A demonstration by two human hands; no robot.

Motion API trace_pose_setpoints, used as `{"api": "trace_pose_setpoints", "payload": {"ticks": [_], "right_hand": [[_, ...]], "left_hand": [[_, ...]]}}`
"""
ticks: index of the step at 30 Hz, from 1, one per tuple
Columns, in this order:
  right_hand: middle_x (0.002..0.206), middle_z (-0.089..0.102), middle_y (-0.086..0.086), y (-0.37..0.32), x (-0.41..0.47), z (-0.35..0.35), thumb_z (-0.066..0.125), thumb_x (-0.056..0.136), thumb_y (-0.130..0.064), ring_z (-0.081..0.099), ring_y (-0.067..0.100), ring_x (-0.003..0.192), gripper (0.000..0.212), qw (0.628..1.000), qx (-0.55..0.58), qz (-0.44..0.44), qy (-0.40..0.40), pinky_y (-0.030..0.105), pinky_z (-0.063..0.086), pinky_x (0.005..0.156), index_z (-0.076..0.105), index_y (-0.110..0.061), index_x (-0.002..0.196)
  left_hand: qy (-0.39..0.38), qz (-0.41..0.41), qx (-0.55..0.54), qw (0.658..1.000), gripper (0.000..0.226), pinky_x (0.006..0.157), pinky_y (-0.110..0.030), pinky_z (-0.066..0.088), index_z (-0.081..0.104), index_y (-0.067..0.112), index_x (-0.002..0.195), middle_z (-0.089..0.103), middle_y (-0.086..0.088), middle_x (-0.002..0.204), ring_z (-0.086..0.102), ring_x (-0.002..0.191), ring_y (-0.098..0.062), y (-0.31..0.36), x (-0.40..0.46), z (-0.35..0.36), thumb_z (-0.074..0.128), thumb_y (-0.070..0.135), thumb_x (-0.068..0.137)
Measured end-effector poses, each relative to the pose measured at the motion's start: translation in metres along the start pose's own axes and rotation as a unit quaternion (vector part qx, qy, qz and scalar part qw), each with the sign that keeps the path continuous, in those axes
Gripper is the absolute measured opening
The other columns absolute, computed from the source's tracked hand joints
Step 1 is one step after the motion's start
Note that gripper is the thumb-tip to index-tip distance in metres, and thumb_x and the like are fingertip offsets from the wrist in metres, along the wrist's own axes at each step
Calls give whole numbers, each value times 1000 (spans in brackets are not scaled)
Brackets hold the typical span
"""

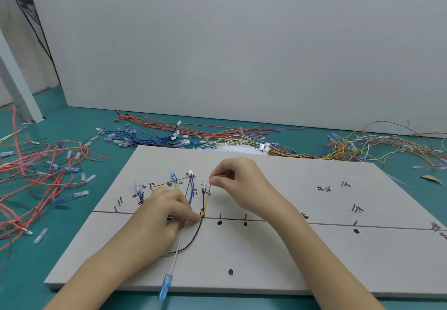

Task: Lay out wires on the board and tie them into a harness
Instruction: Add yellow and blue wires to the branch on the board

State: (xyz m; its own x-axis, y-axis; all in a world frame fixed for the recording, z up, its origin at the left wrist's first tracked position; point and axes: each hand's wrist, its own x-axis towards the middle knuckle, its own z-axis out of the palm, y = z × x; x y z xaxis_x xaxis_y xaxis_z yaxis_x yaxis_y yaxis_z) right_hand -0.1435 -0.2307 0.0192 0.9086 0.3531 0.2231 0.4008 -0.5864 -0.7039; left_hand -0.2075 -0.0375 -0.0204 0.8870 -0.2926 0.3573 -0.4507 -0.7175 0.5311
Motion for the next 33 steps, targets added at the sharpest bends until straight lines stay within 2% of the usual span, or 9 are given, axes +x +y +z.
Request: {"api": "trace_pose_setpoints", "payload": {"ticks": [4,7,9,14,18,22,24,28,33], "right_hand": [[75,63,-11,0,8,9,68,88,-17,54,-1,68,5,999,-27,-17,-12,19,44,67,72,-16,85],[74,59,-13,-1,15,13,68,88,-20,50,-3,65,6,997,-61,-38,-29,15,39,63,72,-15,87],[74,57,-14,1,19,14,68,87,-19,49,-4,65,6,996,-72,-41,-43,13,37,62,73,-14,87],[69,61,-13,9,27,13,74,83,-16,52,-2,63,5,996,-56,-12,-68,12,37,59,76,-12,86],[59,65,-11,10,34,9,82,74,-15,55,-1,51,7,996,-8,36,-76,16,45,55,75,-14,73],[56,66,0,13,36,4,77,80,-9,50,4,42,4,989,64,81,-105,14,41,45,76,-5,78],[59,65,6,14,36,4,71,85,-5,50,6,41,7,986,86,93,-112,15,43,46,74,1,84],[73,69,3,12,38,14,74,83,-10,61,11,63,4,993,5,82,-87,27,53,63,73,-13,80],[78,65,-2,14,39,19,78,80,-18,57,10,69,8,995,-28,77,-58,20,43,58,70,-19,79]], "left_hand": [[-5,13,5,1000,47,79,-16,38,80,30,84,61,21,80,50,90,-6,0,-2,0,63,-14,80],[-6,31,39,999,41,75,-38,48,80,23,85,63,14,81,54,87,-19,5,-5,2,66,-15,76],[-7,30,53,998,40,72,-41,50,80,21,85,63,11,81,54,85,-22,7,-6,3,66,-15,75],[-6,-7,38,999,37,80,-35,45,79,27,91,57,18,87,49,93,-13,8,-5,2,62,-5,85],[-3,-25,30,999,30,81,-32,43,79,30,90,54,19,86,48,92,-7,11,-7,1,63,4,87],[-9,-57,36,998,25,85,-29,38,75,40,89,51,21,86,46,92,0,18,-12,-1,53,42,79],[-9,-58,49,997,22,85,-30,38,73,45,93,49,22,89,45,94,0,20,-16,-2,56,51,80],[-26,-68,83,994,20,88,-27,31,64,57,106,36,29,98,34,101,7,23,-18,-5,56,48,89],[-19,-88,157,984,38,86,-26,15,50,59,121,34,25,106,38,103,6,28,-22,-4,48,31,96]]}}
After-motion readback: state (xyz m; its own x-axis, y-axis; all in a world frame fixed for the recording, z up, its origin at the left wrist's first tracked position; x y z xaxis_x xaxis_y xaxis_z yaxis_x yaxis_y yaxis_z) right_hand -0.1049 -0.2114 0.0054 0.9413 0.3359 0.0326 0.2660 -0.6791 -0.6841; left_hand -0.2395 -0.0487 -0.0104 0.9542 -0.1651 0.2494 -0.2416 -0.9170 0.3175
